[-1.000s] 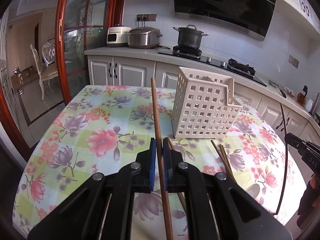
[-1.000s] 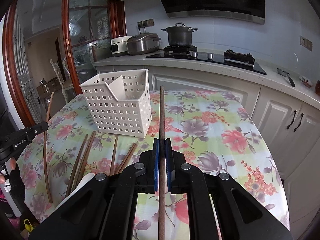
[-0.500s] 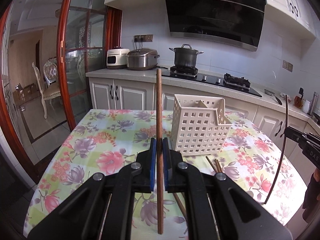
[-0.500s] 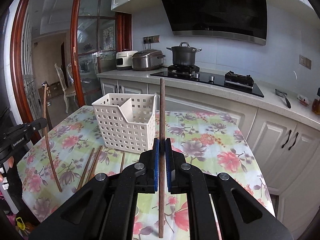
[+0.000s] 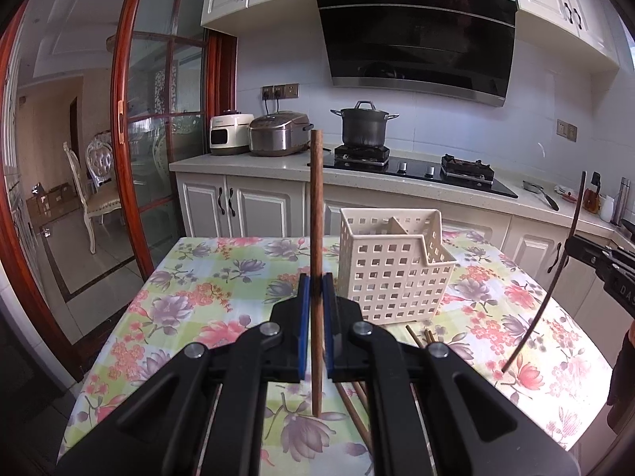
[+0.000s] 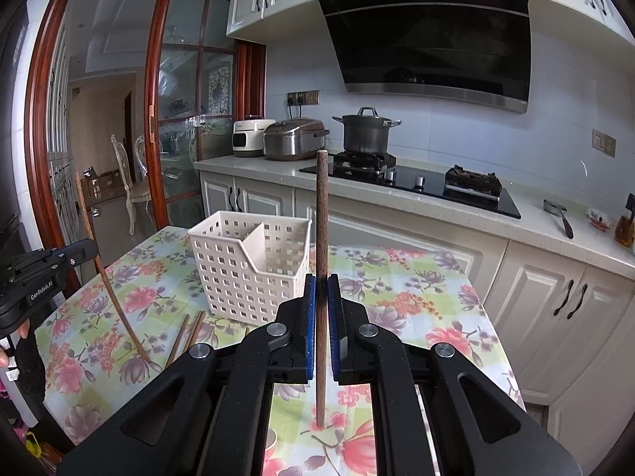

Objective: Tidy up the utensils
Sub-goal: 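Grasp a chopstick with the left gripper while the right gripper grasps another, then lower both held chopsticks upright into the white caddy and release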

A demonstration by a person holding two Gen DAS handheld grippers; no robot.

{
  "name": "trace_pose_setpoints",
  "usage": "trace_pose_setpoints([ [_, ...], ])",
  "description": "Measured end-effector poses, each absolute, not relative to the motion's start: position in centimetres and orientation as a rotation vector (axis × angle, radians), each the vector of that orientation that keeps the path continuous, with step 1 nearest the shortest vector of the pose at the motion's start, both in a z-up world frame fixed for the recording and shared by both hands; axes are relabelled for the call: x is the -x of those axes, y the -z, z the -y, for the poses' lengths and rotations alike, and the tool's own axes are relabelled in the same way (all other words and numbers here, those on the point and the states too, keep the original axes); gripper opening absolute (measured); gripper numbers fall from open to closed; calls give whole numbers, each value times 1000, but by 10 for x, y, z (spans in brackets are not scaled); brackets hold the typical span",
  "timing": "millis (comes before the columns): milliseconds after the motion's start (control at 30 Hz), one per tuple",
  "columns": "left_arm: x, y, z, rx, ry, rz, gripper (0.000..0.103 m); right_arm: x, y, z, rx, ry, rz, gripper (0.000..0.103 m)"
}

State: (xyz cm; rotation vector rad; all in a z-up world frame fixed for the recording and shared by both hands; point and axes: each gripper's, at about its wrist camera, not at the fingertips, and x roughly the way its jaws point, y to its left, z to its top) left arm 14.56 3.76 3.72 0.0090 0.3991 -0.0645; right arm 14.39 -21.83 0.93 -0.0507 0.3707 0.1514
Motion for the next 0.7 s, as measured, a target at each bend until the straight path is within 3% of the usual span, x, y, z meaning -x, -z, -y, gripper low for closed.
trace_pose_setpoints([
  [700, -164, -101, -17, -43, 132, -318, 6, -177, -58, 203, 54, -199, -286, 8],
])
